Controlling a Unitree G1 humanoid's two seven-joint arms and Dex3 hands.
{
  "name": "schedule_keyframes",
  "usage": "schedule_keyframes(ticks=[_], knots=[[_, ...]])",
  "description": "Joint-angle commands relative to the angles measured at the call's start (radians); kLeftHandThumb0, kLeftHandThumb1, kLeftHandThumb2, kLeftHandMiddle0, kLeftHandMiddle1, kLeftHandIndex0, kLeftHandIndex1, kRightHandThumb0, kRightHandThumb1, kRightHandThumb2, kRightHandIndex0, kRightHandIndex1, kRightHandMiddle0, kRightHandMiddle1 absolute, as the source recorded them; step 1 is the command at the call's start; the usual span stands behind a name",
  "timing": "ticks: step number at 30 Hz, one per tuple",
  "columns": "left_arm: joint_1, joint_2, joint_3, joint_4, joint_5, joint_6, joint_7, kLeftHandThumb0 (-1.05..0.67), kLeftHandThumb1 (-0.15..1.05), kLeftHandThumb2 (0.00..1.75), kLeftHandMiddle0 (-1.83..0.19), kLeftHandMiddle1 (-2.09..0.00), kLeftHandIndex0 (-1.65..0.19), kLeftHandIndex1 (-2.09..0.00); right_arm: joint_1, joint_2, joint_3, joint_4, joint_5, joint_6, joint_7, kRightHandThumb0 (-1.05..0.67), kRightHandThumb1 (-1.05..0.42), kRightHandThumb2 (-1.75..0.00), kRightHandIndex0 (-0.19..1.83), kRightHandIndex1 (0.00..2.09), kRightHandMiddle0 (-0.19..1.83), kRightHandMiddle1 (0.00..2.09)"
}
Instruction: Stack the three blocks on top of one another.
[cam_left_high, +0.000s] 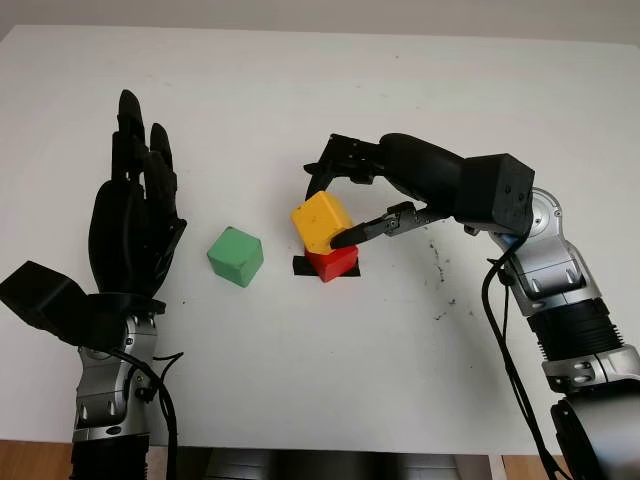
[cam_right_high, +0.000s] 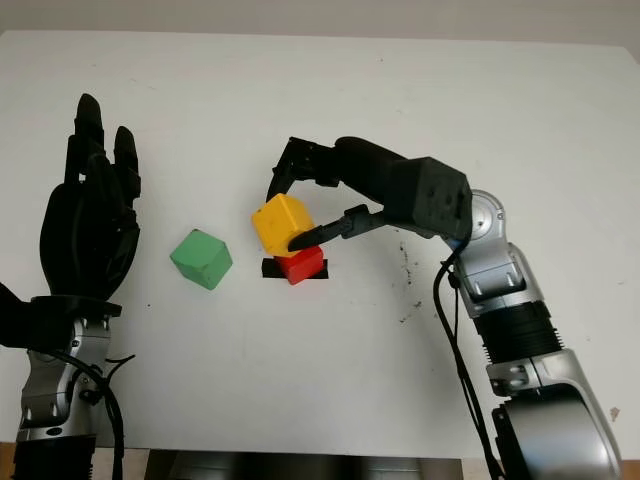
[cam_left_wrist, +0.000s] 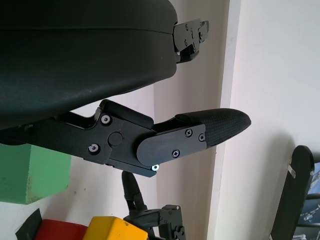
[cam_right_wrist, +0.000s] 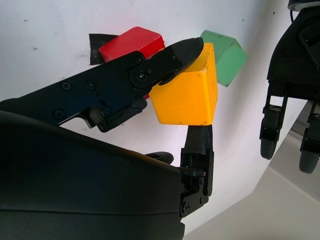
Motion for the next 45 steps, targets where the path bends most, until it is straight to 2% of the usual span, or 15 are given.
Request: schedule_keyframes(ticks=[1,12,25,37,45], knots=[[0.003,0.004,-0.002,-0.008,0.003,-0.004,0.001,-0.7,1.05,0.65,0.19,0.0,0.19,0.0,-0.004,0.011,0.007,-0.001,0.008,-0.006,0.006,-0.54,-0.88,-0.05,0.31,0.06,0.56,1.5],[0.009,0.002,-0.009,-0.009,0.004,-0.003,0.003,-0.7,1.05,0.64,0.19,0.0,0.19,0.0,0.008,0.011,0.007,0.0,-0.002,0.0,0.0,-0.52,-0.86,-0.05,0.32,0.06,0.58,1.47],[0.014,0.009,-0.005,-0.006,-0.002,-0.009,-0.011,-0.7,1.05,0.64,0.19,0.0,0.19,0.0,0.008,-0.016,-0.005,0.035,-0.02,-0.021,-0.018,-0.54,-0.89,-0.06,0.29,0.05,0.51,1.52],[0.024,0.023,0.007,-0.014,-0.023,0.0,-0.028,-0.7,1.05,0.65,0.19,0.0,0.19,0.0,0.021,-0.025,-0.021,-0.022,-0.037,0.063,-0.057,-0.51,-0.91,-0.06,0.28,0.04,0.46,1.6],[0.025,0.024,0.011,-0.023,-0.019,0.01,-0.021,-0.7,1.05,0.64,0.19,0.0,0.19,0.0,0.022,-0.018,-0.025,0.001,-0.035,0.052,-0.075,-0.54,-0.93,-0.06,0.27,0.04,0.42,1.64]])
